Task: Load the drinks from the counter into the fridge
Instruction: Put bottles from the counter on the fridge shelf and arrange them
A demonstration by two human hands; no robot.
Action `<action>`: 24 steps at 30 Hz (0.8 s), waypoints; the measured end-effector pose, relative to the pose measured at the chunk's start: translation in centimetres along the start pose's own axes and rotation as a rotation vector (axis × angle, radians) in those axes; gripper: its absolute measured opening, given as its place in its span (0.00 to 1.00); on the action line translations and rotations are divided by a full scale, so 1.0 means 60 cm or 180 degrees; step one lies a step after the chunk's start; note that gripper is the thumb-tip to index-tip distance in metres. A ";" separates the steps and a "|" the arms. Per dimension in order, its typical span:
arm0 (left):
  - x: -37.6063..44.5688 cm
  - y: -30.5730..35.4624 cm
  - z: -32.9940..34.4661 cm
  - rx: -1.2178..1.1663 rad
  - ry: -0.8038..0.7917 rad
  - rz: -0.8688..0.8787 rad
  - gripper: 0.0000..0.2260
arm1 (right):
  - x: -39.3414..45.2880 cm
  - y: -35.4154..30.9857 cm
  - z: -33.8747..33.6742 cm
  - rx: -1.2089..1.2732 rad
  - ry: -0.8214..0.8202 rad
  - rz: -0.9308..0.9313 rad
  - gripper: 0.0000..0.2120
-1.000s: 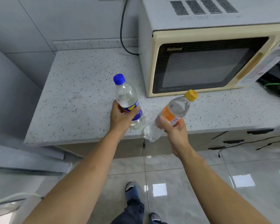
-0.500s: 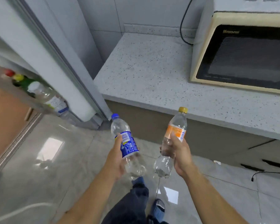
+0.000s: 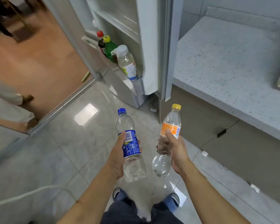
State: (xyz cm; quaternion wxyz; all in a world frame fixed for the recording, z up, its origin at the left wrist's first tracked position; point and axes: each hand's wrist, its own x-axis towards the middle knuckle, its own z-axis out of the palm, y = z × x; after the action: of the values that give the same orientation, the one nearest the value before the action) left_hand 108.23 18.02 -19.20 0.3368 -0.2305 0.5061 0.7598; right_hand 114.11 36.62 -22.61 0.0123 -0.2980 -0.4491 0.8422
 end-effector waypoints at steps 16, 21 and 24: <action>-0.030 0.222 -0.385 -0.0675 -0.0041 0.0496 0.21 | 0.035 0.148 0.440 -0.0436 -0.0547 0.0051 0.12; -0.015 0.298 -0.454 -0.0579 0.0099 0.0561 0.24 | 0.059 0.173 0.544 -0.0587 -0.0553 -0.0015 0.13; 0.013 0.344 -0.474 -0.0732 0.0112 0.0537 0.21 | 0.095 0.179 0.589 -0.0763 -0.0449 -0.0060 0.14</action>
State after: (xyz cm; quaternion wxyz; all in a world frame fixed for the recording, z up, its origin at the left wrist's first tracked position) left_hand 92.60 -13.46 -17.91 0.2342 -0.2375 0.4392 0.8342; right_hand 93.95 5.40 -18.81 -0.0471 -0.2332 -0.5490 0.8012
